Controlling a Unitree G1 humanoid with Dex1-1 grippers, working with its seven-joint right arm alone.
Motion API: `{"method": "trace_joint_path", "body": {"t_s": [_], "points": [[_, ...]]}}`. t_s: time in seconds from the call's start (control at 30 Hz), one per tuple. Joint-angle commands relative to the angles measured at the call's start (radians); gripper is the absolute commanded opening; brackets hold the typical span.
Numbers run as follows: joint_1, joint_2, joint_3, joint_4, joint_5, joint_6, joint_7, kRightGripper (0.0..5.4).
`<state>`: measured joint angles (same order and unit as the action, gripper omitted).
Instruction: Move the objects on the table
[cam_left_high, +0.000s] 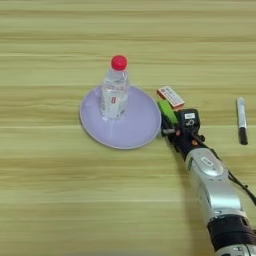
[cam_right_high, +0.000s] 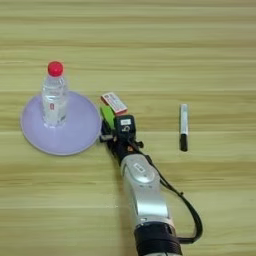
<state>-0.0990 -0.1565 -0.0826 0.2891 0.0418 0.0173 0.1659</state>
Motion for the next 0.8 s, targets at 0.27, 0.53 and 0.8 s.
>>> {"method": "trace_joint_path", "body": {"t_s": [0.27,0.53,0.8], "points": [[-0.009,-0.006,0.004,-0.064,-0.001,0.025,-0.002,1.4],[0.015,-0.045,-0.042,-0.257,0.003,0.055,-0.018,1.4],[0.024,-0.084,-0.118,-0.304,-0.001,0.099,-0.046,1.4]]}}
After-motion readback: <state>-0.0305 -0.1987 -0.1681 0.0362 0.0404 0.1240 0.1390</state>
